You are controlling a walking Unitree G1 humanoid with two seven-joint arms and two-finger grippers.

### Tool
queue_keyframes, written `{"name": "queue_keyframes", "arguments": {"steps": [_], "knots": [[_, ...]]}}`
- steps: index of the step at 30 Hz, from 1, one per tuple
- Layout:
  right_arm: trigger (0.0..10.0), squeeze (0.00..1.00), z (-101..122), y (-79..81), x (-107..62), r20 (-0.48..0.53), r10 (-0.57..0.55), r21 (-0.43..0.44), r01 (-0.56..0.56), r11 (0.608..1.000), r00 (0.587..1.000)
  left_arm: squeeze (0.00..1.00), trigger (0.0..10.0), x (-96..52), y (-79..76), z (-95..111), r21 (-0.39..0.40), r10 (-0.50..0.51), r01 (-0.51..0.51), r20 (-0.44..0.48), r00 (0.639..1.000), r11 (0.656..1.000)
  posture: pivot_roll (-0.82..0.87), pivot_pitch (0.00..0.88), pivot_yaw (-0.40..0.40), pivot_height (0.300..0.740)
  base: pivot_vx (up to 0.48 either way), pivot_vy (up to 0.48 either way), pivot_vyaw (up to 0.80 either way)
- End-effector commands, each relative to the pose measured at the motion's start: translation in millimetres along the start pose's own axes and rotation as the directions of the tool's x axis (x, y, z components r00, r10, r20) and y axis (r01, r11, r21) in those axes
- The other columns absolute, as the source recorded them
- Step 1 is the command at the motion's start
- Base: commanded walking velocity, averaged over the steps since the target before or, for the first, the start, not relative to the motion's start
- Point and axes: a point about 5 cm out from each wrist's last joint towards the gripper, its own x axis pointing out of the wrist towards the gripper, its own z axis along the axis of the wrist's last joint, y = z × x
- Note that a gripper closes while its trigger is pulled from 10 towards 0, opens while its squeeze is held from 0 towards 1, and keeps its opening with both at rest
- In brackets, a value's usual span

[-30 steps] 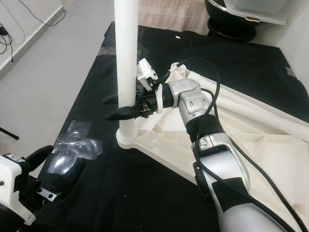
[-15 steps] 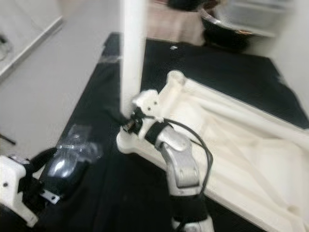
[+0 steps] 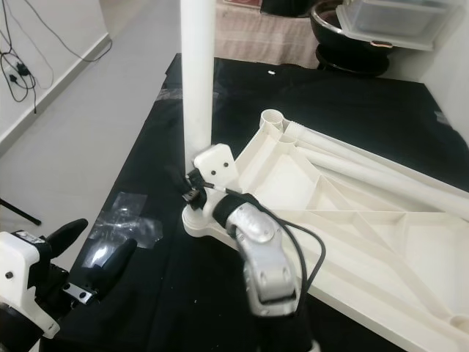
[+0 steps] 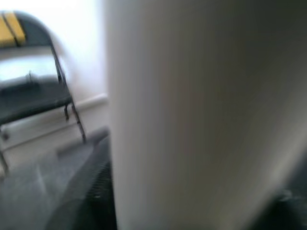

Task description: Building children table

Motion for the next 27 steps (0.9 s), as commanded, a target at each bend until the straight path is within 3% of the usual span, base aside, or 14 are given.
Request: {"name": "queue_keyframes", "arguments": {"steps": [1,2,5,6,7,9,10,11,12,17,22,25,26,27], "knots": [[10.0,1.00,12.2,3.3,2.9,0.067,0.127,0.024,-0.129,0.991,0.990,0.00,10.0,-0.5,-0.7,-2.1,-0.005,-0.003,0.003,-0.018,1.000,1.000,0.19,0.177,-0.091,0.740,0.000,0.000,0.00],[10.0,1.00,21.2,-3.0,0.7,0.101,0.242,-0.009,-0.243,0.970,0.965,0.00,10.0,-0.5,-0.8,-2.1,-0.006,-0.003,0.003,-0.018,1.000,1.000,0.19,0.178,-0.091,0.740,0.000,0.000,0.00],[10.0,1.00,28.2,-10.2,-4.3,0.096,0.327,-0.080,-0.320,0.944,0.940,0.00,10.0,-0.4,-1.0,-2.1,-0.007,-0.003,0.003,-0.017,1.000,1.000,0.19,0.180,-0.091,0.740,0.000,0.000,0.00],[10.0,1.00,32.0,-16.2,-8.4,0.071,0.388,-0.133,-0.376,0.917,0.919,0.00,10.0,-0.5,-1.1,-2.2,-0.008,-0.004,0.004,-0.017,1.000,1.000,0.20,0.184,-0.092,0.740,0.000,0.000,0.00],[10.0,0.96,32.3,-21.6,-13.8,0.009,0.490,-0.167,-0.482,0.860,0.872,0.00,10.0,-0.7,-1.4,-2.4,-0.009,-0.005,0.005,-0.018,1.000,1.000,0.20,0.186,-0.092,0.740,0.000,0.000,0.00],[10.0,0.96,32.3,-21.6,-13.8,0.009,0.490,-0.167,-0.482,0.860,0.872,0.00,10.0,-0.7,-1.4,-2.4,-0.009,-0.005,0.005,-0.018,1.000,1.000,0.20,0.186,-0.092,0.740,0.000,0.000,0.00],[10.0,0.00,31.8,-26.7,-19.2,-0.048,0.584,-0.171,-0.582,0.795,0.811,0.00,10.0,-0.9,-1.7,-2.6,-0.010,-0.006,0.006,-0.018,1.000,1.000,0.22,0.191,-0.095,0.740,0.000,0.000,0.00],[10.0,0.00,31.8,-26.7,-19.2,-0.048,0.584,-0.171,-0.582,0.795,0.811,0.00,10.0,-0.9,-1.7,-2.6,-0.010,-0.006,0.006,-0.018,1.000,1.000,0.22,0.191,-0.095,0.740,0.000,0.000,0.00],[10.0,0.00,37.4,-46.4,-10.6,-0.074,0.631,-0.162,-0.633,0.757,0.773,0.00,10.0,-1.3,-1.3,-2.7,-0.010,-0.003,0.003,-0.019,1.000,1.000,0.22,0.196,-0.095,0.740,0.000,0.000,0.00],[10.0,0.00,43.1,-54.7,0.6,-0.050,0.629,-0.148,-0.629,0.763,0.776,0.00,10.0,-1.6,-1.0,-2.8,-0.010,-0.003,0.003,-0.020,1.000,1.000,0.23,0.201,-0.095,0.740,0.000,0.000,0.00],[10.0,0.00,54.8,-60.1,19.4,0.015,0.714,-0.089,-0.710,0.698,0.700,0.00,10.0,-3.1,-0.7,-3.4,-0.007,0.000,0.000,-0.025,1.000,1.000,0.25,0.214,-0.102,0.740,0.000,0.000,0.00],[10.0,0.00,55.9,-61.3,21.9,0.021,0.725,-0.081,-0.722,0.688,0.689,0.00,10.0,-3.4,-0.6,-3.5,-0.007,0.001,-0.002,-0.026,1.000,1.000,0.26,0.216,-0.104,0.740,0.000,0.000,0.00],[5.9,0.00,56.0,-61.8,23.3,0.019,0.733,-0.078,-0.730,0.679,0.680,0.00,10.0,-3.7,-0.6,-3.7,-0.007,0.003,-0.003,-0.026,1.000,1.000,0.26,0.218,-0.105,0.740,0.000,0.000,0.00],[5.9,0.00,56.0,-61.8,23.3,0.019,0.733,-0.078,-0.730,0.679,0.680,0.00,10.0,-3.7,-0.6,-3.7,-0.007,0.003,-0.003,-0.026,1.000,1.000,0.26,0.218,-0.105,0.740,0.000,0.000,0.00]]}}
